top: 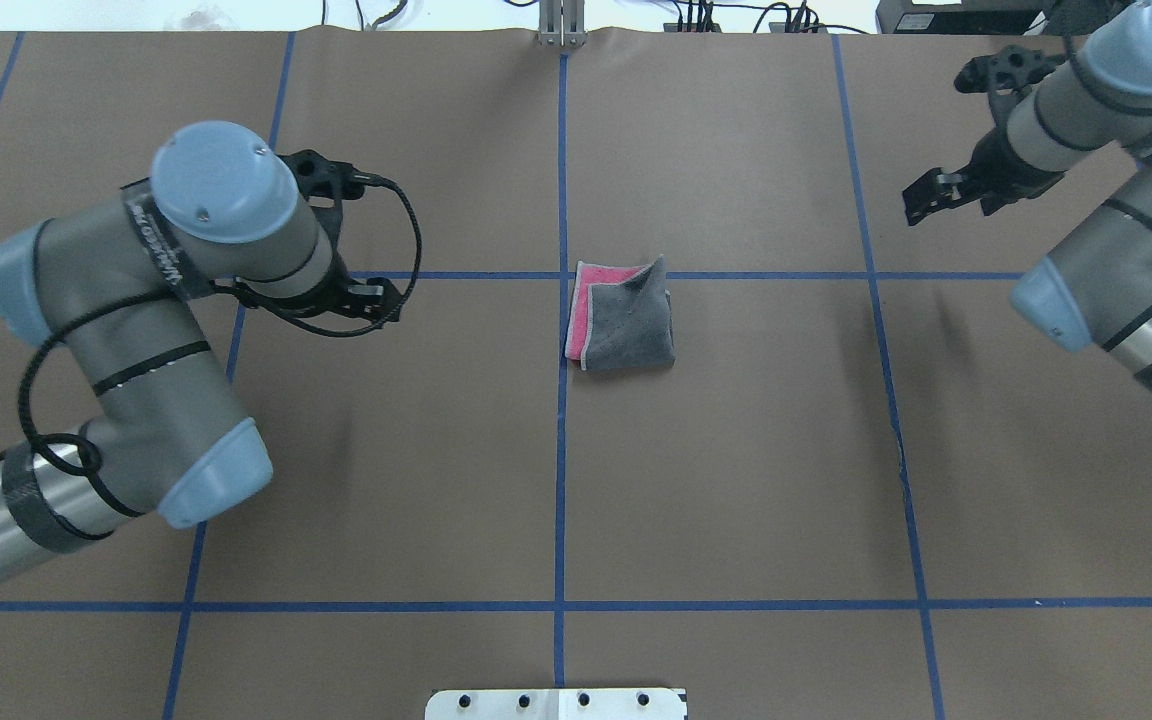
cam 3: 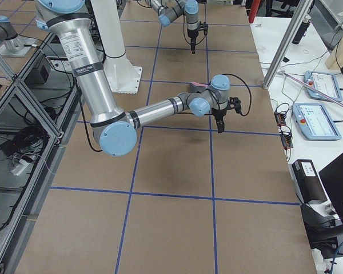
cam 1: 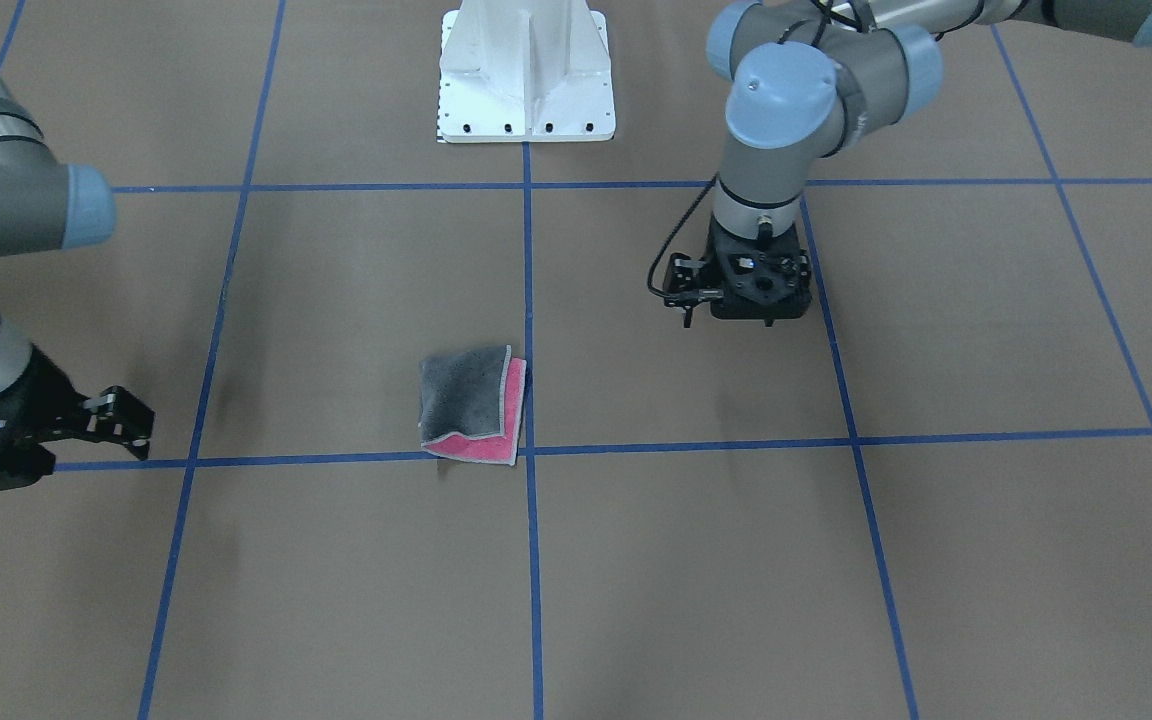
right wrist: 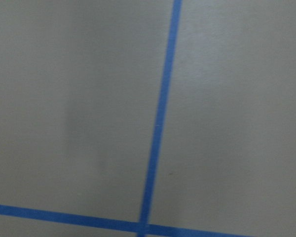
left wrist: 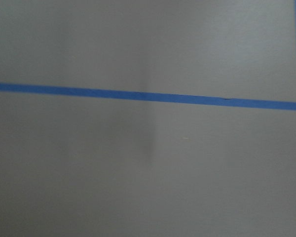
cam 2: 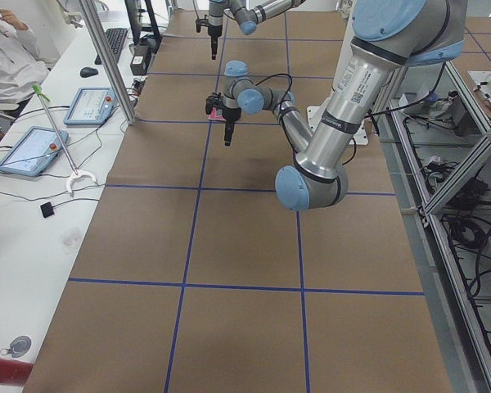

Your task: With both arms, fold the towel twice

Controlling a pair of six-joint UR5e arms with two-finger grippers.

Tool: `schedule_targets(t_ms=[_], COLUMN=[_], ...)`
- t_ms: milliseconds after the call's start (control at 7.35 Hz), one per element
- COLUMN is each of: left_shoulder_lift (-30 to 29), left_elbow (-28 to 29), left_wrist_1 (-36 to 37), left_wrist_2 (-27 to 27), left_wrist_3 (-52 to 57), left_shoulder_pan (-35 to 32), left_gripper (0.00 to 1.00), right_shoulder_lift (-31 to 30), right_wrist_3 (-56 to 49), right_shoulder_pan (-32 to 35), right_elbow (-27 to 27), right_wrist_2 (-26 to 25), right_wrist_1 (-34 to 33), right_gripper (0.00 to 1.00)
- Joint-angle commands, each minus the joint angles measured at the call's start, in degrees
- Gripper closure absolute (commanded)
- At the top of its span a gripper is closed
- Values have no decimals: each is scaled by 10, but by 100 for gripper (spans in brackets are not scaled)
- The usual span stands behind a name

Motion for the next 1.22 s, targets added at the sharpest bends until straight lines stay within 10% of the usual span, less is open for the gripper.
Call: schedule_targets(t_ms=[0, 544, 1089], left_shoulder_lift=[87, 206, 272], left_elbow=[-4, 4, 10], left_wrist_1=[0, 1, 57], left_wrist_2=[-80, -185, -214], left_wrist_3=[220, 424, 519], left_shoulder_pan=[-112, -303, -384], left_gripper=[0, 0, 0], right_shoulder_lift=[-9, -13, -73], right_wrist_3=[-212, -390, -347], right_shoulder_pan=[111, 261, 284], right_elbow=[-93, -88, -3], right_wrist_2=[60, 116, 109], right_wrist_1=[-1, -241, -290], right_gripper=[1, 1, 1])
